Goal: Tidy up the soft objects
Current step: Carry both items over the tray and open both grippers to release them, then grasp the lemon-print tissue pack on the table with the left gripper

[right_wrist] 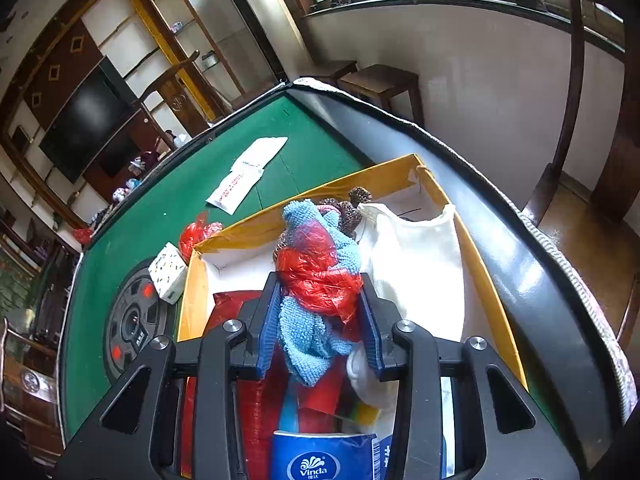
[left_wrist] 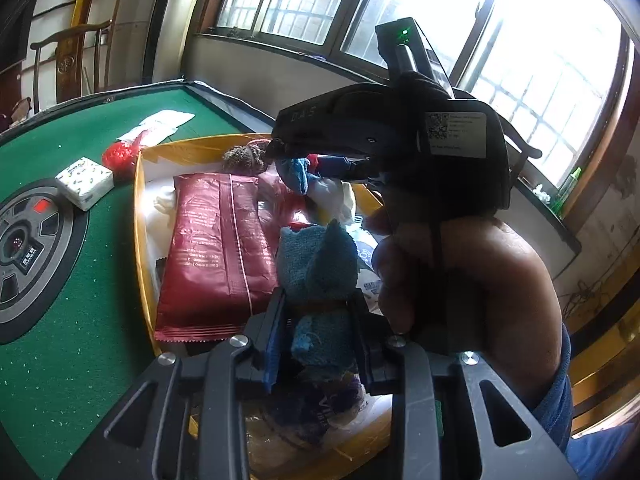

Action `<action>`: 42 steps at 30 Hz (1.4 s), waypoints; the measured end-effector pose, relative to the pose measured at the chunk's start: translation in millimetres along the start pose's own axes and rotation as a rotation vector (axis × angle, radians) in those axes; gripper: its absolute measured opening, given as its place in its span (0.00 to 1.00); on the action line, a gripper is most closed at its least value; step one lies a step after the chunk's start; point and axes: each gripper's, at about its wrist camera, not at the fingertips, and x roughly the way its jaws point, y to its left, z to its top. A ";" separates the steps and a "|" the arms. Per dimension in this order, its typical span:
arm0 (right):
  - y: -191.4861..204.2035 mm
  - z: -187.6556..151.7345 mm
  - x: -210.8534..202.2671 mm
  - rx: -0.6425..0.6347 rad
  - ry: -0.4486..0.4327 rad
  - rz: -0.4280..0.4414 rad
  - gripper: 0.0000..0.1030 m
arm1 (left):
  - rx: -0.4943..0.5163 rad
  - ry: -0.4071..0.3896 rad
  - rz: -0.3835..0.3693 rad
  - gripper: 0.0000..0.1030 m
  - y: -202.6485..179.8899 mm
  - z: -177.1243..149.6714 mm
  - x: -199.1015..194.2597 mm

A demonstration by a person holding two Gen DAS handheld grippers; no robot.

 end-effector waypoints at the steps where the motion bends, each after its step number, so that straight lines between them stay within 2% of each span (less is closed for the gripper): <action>1: 0.9 0.1 0.2 -0.004 0.000 -0.010 0.35 | -0.003 0.004 0.006 0.35 0.2 0.2 0.0; 4: 2.9 0.6 -5.3 -0.006 -0.026 -0.011 0.37 | -0.021 0.011 0.000 0.44 -0.6 -1.3 0.8; 6: 1.5 1.3 -8.1 0.008 -0.045 0.005 0.53 | -0.041 0.004 -0.005 0.51 2.7 -1.9 -1.7; 7: -0.5 1.7 -12.1 0.020 -0.064 0.011 0.54 | -0.046 0.002 -0.009 0.55 4.0 -1.6 -3.0; 12: -2.8 3.8 -20.4 0.046 -0.117 0.027 0.55 | -0.059 -0.015 -0.020 0.57 5.6 -0.3 -10.9; 18: -2.7 3.9 -24.4 0.061 -0.153 0.127 0.55 | -0.097 -0.038 0.016 0.57 23.9 5.2 -37.4; 20: 6.4 2.3 -19.5 0.026 -0.135 0.148 0.55 | -0.111 -0.061 0.090 0.57 42.7 2.5 -55.7; 22: 16.3 -1.9 -11.4 0.028 -0.072 0.179 0.55 | -0.122 -0.088 0.170 0.57 63.5 -1.4 -70.5; 24: 32.6 -5.7 -5.2 0.048 0.019 0.291 0.55 | -0.146 -0.138 0.334 0.57 96.8 -10.0 -88.4; 26: 59.1 -2.9 1.5 0.015 0.093 0.359 0.55 | -0.178 -0.191 0.472 0.57 124.5 -16.9 -101.1; 27: 71.8 0.5 5.0 -0.003 0.118 0.352 0.55 | -0.202 -0.227 0.554 0.57 141.9 -21.2 -106.7; 28: 85.1 4.2 9.6 -0.028 0.140 0.333 0.55 | -0.225 -0.233 0.600 0.57 154.0 -22.8 -108.0; 29: 101.4 10.3 16.6 -0.065 0.159 0.313 0.55 | -0.251 -0.215 0.611 0.57 163.9 -23.2 -107.2; 30: 115.9 16.7 25.6 -0.095 0.168 0.304 0.55 | -0.287 -0.191 0.599 0.57 176.1 -22.0 -105.9; 31: 127.1 23.1 36.9 -0.115 0.172 0.294 0.55 | -0.301 -0.200 0.596 0.57 182.5 -23.7 -106.7; 32: 138.4 30.4 55.4 -0.142 0.180 0.264 0.55 | -0.305 -0.202 0.625 0.56 186.1 -26.0 -106.2; 34: 147.9 40.9 95.9 -0.158 0.224 0.211 0.55 | -0.307 -0.179 0.635 0.57 188.8 -27.0 -102.1; 36: 149.1 48.0 127.0 -0.160 0.250 0.158 0.55 | -0.309 -0.174 0.631 0.57 190.3 -27.3 -99.4; 38: 146.7 56.7 151.6 -0.164 0.237 0.103 0.55 | -0.309 -0.161 0.631 0.57 192.2 -26.8 -97.5; 42: 146.4 64.7 184.4 -0.139 0.295 0.081 0.55 | -0.331 -0.171 0.632 0.57 196.5 -26.5 -104.0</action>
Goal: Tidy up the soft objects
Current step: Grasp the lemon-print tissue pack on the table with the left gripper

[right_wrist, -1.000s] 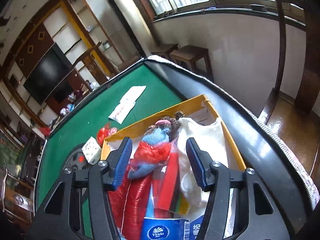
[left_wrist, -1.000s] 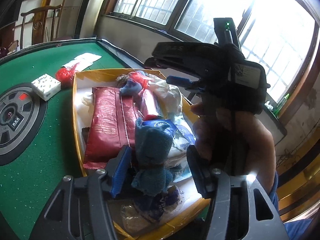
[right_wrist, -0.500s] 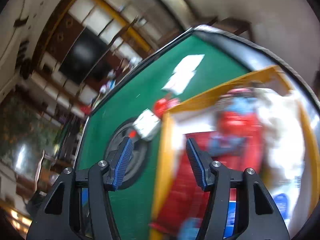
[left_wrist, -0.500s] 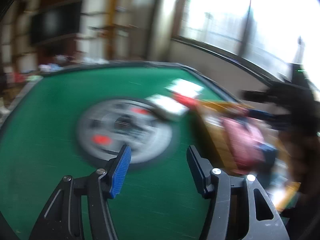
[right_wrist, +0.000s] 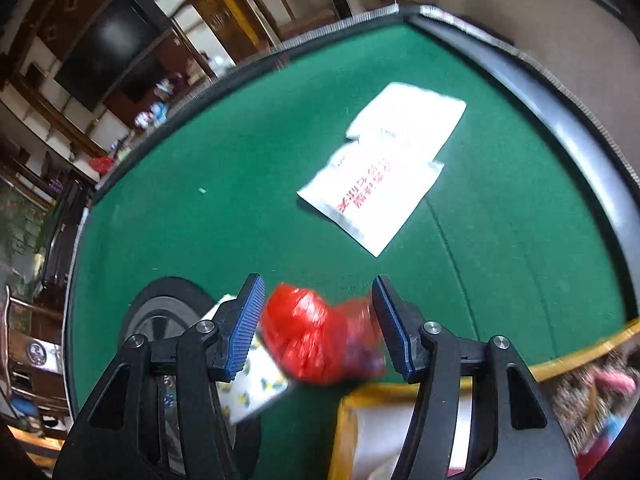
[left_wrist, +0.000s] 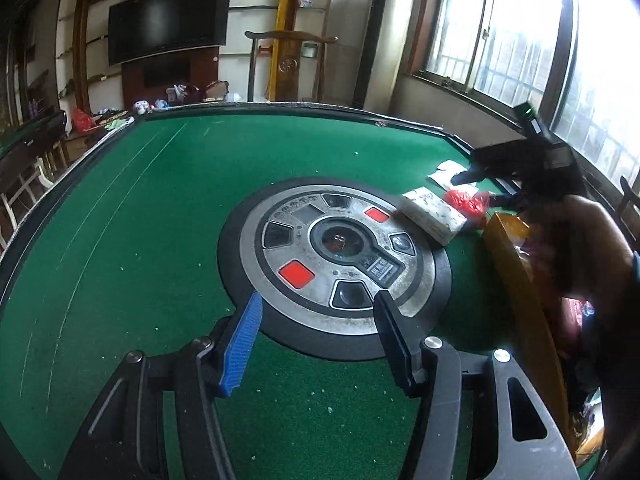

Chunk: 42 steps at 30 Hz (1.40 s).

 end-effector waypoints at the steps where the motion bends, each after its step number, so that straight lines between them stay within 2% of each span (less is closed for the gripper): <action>1: 2.6 0.0 3.5 -0.009 0.003 -0.015 0.55 | -0.004 0.003 0.004 0.57 1.6 0.9 1.0; 5: 45.4 -13.6 17.3 -0.190 0.075 -0.063 0.55 | -0.030 0.026 0.014 0.56 5.8 0.6 4.5; 7: 75.3 -31.7 16.3 -0.308 0.084 -0.066 0.55 | -0.047 0.032 0.021 0.57 9.8 1.7 5.1; 10: 108.4 -65.7 12.6 -0.416 0.135 -0.076 0.56 | -0.089 0.036 0.041 0.57 20.8 5.0 5.8; 13: 141.5 -114.8 5.7 -0.534 0.255 -0.008 0.57 | -0.167 0.036 0.055 0.57 39.2 7.0 4.8; 15: 150.9 -140.7 -4.2 -0.574 0.288 -0.006 0.57 | -0.219 0.014 0.089 0.57 54.3 10.9 -0.1; 18: 153.7 -171.4 -23.2 -0.574 0.397 0.092 0.57 | -0.314 -0.019 0.097 0.57 79.0 14.1 -8.6; 20: 150.6 -180.3 -43.6 -0.548 0.381 0.133 0.57 | -0.363 -0.017 0.078 0.57 88.9 14.8 -10.0; 22: 147.8 -176.0 -66.9 -0.536 0.298 0.137 0.57 | -0.382 0.002 0.037 0.57 91.6 13.9 -7.2; 24: 138.3 -163.9 -80.1 -0.480 0.220 0.119 0.57 | -0.334 0.070 -0.045 0.57 79.0 17.5 1.9; 26: 122.8 -147.2 -89.2 -0.373 0.163 0.112 0.57 | -0.223 0.131 -0.120 0.57 57.6 19.8 7.2; 28: 111.8 -139.6 -91.5 -0.296 0.161 0.133 0.57 | -0.096 0.182 -0.176 0.60 33.7 18.5 7.6; 29: 106.5 -137.1 -95.1 -0.268 0.155 0.143 0.57 | -0.012 0.212 -0.232 0.60 19.3 16.9 6.0; 33: 95.4 -134.8 -100.5 -0.224 0.147 0.145 0.57 | 0.190 0.285 -0.389 0.67 -12.9 6.0 0.2; 38: 86.5 -130.1 -99.2 -0.197 0.143 0.153 0.57 | 0.377 0.337 -0.413 0.67 -41.8 -14.5 -3.1; 40: 85.3 -128.6 -94.4 -0.194 0.143 0.144 0.57 | 0.460 0.344 -0.365 0.67 -51.4 -24.8 -1.0; 42: 87.6 -127.9 -87.9 -0.195 0.144 0.135 0.57 | 0.564 0.343 -0.251 0.67 -66.5 -38.3 7.6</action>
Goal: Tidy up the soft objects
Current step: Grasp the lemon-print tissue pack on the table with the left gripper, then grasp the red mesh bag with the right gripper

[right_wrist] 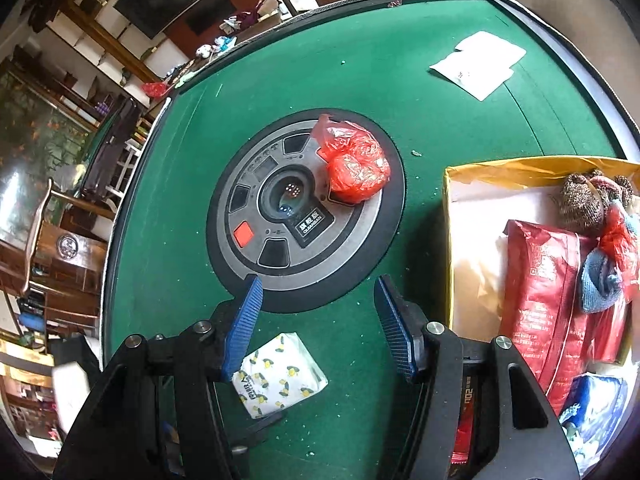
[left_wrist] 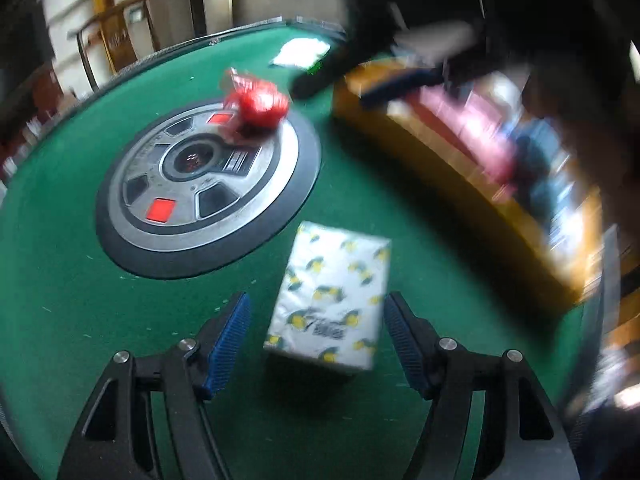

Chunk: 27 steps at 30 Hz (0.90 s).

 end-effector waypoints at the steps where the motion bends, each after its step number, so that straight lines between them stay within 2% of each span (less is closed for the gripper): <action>1: 0.9 1.8 1.3 -0.001 -0.002 -0.011 0.57 | 0.030 0.014 0.054 0.71 -6.9 0.0 7.5; 3: 3.3 7.2 5.2 -0.011 -0.012 -0.036 0.57 | 0.057 -0.033 0.123 0.74 -13.0 2.8 8.1; 4: 5.7 12.3 6.8 -0.024 -0.026 -0.056 0.57 | 0.044 -0.039 0.128 0.74 -12.2 3.8 10.1; 6: 8.6 23.0 11.9 -0.036 -0.042 -0.084 0.57 | -0.043 -0.046 0.111 0.73 -2.0 4.3 18.0; 8: 8.3 36.2 19.5 -0.036 -0.055 -0.103 0.57 | -0.104 -0.059 0.103 0.54 9.9 4.6 20.6; 9: 6.6 43.7 24.9 -0.026 -0.059 -0.106 0.57 | -0.131 -0.065 0.107 0.50 15.9 4.7 20.9; 11: 3.1 58.0 40.3 -0.011 -0.038 -0.110 0.57 | -0.185 -0.066 0.153 0.50 27.3 3.5 23.2; 14: -2.3 74.5 60.9 0.003 -0.019 -0.152 0.57 | -0.240 -0.067 0.148 0.50 40.2 3.4 24.6; 17: -9.4 85.2 83.1 0.012 0.016 -0.189 0.57 | -0.250 -0.066 0.153 0.51 43.2 7.0 27.8; 18: -9.5 85.4 89.9 0.004 0.038 -0.192 0.52 | -0.251 -0.066 0.157 0.51 42.5 8.5 28.1; 19: -4.8 84.0 90.5 -0.032 0.031 -0.244 0.43 | -0.251 -0.066 0.157 0.51 42.4 8.7 29.0; 20: -1.0 81.8 89.5 -0.053 0.025 -0.253 0.37 | -0.255 -0.067 0.156 0.51 42.6 9.2 30.3; 22: 1.8 76.5 84.3 -0.044 0.021 -0.209 0.37 | -0.271 -0.074 0.163 0.50 47.0 4.7 24.2; 24: 10.9 67.2 71.5 -0.069 -0.003 -0.220 0.37 | -0.273 -0.082 0.176 0.50 46.5 3.0 17.2; 27: 23.6 50.1 47.7 -0.090 -0.032 -0.192 0.37 | -0.287 -0.097 0.186 0.50 47.9 0.7 11.7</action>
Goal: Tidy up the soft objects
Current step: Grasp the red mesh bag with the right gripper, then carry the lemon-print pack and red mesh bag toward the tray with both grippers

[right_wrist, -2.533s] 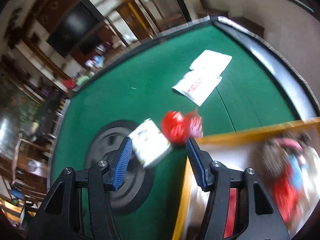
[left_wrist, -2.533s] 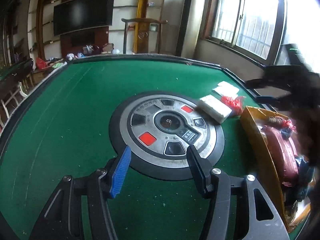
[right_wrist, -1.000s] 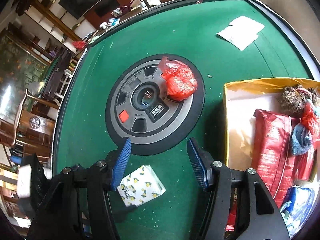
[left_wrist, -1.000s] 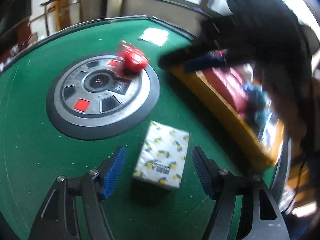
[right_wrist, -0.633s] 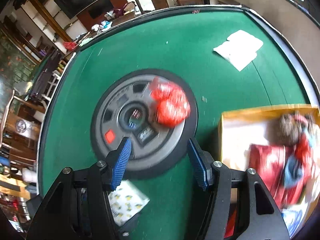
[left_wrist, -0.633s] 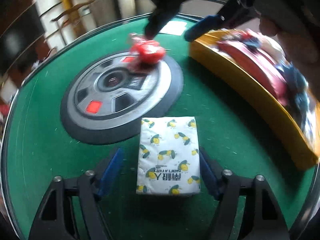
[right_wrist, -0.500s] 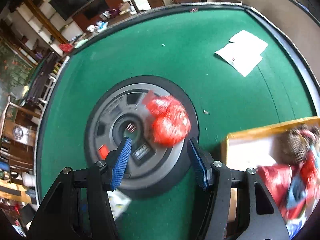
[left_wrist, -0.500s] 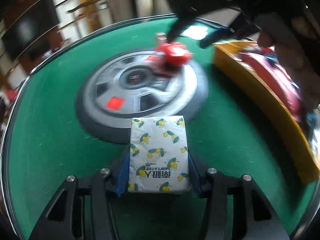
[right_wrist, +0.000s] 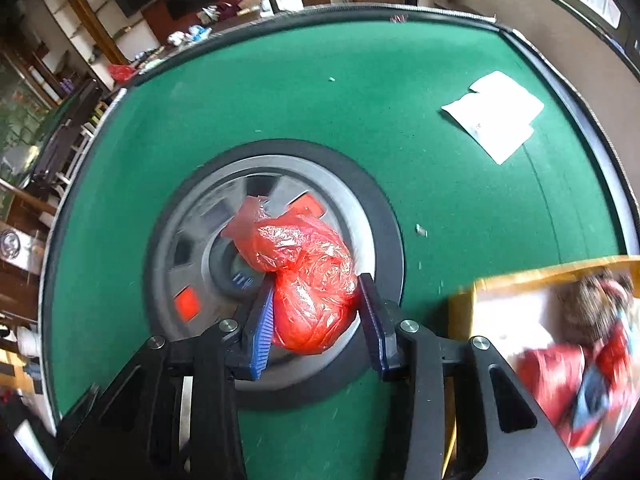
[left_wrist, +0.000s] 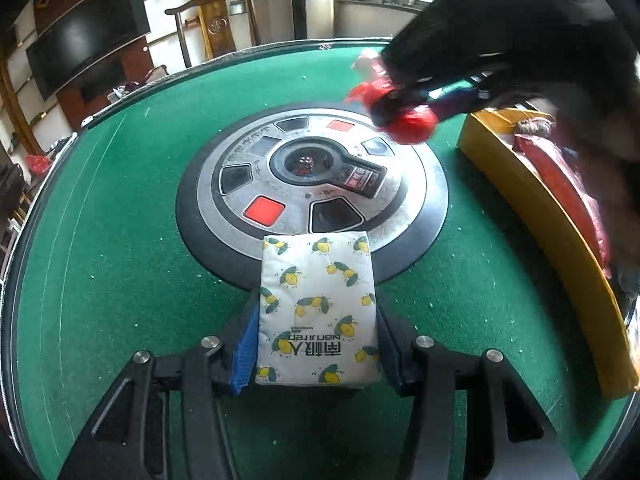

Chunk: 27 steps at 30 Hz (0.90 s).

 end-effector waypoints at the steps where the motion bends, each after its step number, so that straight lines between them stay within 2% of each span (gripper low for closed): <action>1: 2.1 -3.8 -8.3 -0.002 -0.012 0.018 0.37 | -0.003 -0.003 0.003 0.50 0.5 -0.3 -0.1; 7: 14.0 -56.6 -64.8 -0.041 -0.122 0.091 0.37 | -0.011 -0.012 0.027 0.50 1.6 0.0 2.6; 9: 11.4 -73.3 -74.1 -0.025 -0.164 0.126 0.37 | -0.012 -0.021 0.037 0.50 1.8 -0.1 0.7; 13: 2.5 -102.3 -78.8 0.016 -0.244 0.129 0.37 | -0.011 -0.026 0.048 0.50 1.5 0.8 1.2; 19: -7.3 -130.2 -65.5 0.078 -0.253 0.141 0.37 | -0.006 -0.020 0.059 0.50 1.4 -0.4 3.6; 24: -6.7 -131.3 -58.2 0.067 -0.255 0.136 0.37 | -0.005 -0.020 0.052 0.50 3.6 -0.4 1.5; 27: -6.9 -131.6 -57.0 0.070 -0.263 0.139 0.37 | -0.059 -0.031 0.028 0.50 18.7 1.6 -3.4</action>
